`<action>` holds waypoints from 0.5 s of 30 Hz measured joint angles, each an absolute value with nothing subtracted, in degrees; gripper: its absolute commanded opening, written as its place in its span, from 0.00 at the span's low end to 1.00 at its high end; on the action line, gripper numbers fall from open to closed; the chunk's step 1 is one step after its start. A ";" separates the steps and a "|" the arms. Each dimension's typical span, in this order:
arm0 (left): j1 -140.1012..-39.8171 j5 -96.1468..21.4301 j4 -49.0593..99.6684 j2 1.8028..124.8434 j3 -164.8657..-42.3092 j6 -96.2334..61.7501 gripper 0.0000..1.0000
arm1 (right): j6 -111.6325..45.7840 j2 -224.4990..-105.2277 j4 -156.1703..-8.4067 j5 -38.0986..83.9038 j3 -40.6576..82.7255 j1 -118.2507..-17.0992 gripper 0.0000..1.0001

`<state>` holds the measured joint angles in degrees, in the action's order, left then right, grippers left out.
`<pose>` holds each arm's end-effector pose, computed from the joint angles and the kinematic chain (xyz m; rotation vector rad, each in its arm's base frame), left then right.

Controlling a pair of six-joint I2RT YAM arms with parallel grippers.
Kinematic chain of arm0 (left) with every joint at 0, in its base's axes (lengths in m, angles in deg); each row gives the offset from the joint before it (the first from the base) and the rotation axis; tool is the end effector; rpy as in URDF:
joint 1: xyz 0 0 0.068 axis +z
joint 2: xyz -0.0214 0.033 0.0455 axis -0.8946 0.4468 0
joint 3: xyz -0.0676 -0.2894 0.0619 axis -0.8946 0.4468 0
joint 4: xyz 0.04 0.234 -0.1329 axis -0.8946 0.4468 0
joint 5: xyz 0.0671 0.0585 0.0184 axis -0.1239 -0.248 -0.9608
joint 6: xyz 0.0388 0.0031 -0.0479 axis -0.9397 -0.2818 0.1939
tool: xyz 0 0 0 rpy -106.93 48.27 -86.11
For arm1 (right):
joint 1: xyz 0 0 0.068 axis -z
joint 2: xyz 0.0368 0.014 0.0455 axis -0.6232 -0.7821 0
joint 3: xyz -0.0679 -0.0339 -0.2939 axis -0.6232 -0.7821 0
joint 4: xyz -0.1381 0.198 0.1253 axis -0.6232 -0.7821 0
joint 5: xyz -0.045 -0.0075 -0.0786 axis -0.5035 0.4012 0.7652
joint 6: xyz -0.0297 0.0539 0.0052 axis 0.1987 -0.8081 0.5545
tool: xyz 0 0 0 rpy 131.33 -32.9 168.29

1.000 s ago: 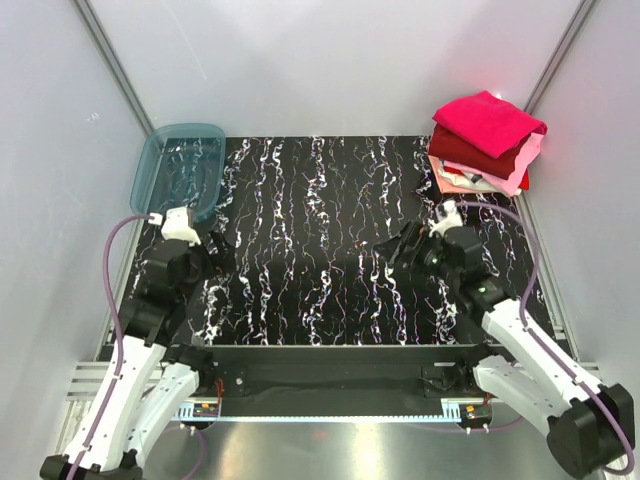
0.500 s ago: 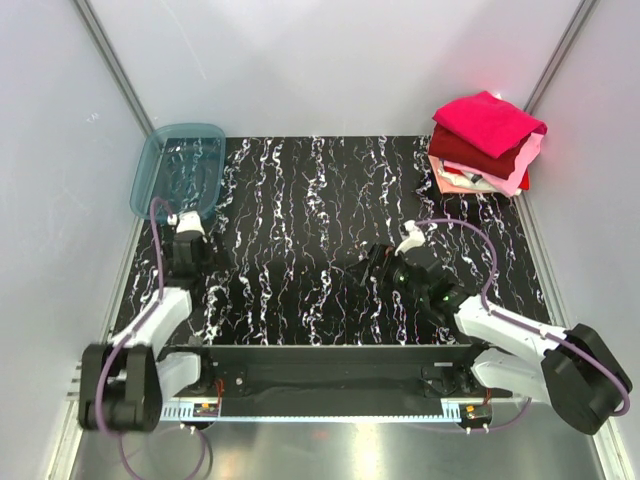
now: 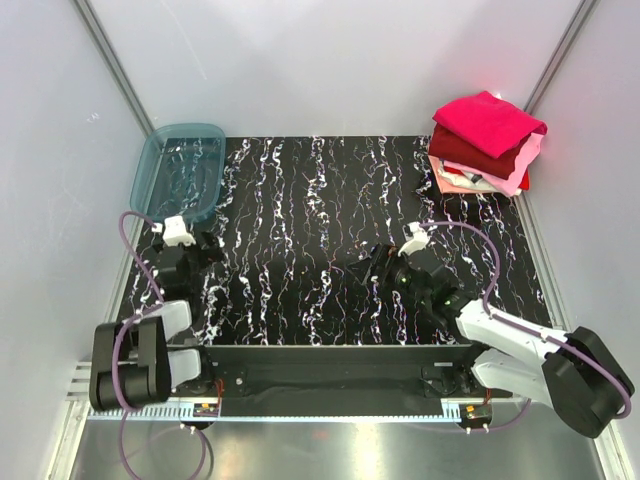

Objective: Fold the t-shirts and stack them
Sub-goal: Reset both grippers

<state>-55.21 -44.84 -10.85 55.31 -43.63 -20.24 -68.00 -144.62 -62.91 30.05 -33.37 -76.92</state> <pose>0.2152 0.0305 0.1752 -0.2637 1.8474 -0.0168 0.1756 0.1394 0.2116 0.0569 2.0517 0.9189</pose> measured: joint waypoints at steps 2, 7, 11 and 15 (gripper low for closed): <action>-55.21 -43.62 -18.28 58.31 -42.79 -20.42 0.99 | -68.00 -144.36 -62.30 30.12 -33.76 -76.92 1.00; -60.17 -43.71 -27.73 64.91 -42.49 -23.96 0.99 | -68.00 -143.62 -60.92 31.19 -34.57 -76.92 1.00; -65.18 -47.55 -27.99 66.24 -42.82 -26.36 0.99 | -68.00 -143.53 -60.07 31.63 -34.74 -76.92 1.00; -65.24 -49.72 -28.43 66.26 -43.10 -27.35 0.99 | -68.02 -143.29 -60.04 31.95 -35.01 -76.92 1.00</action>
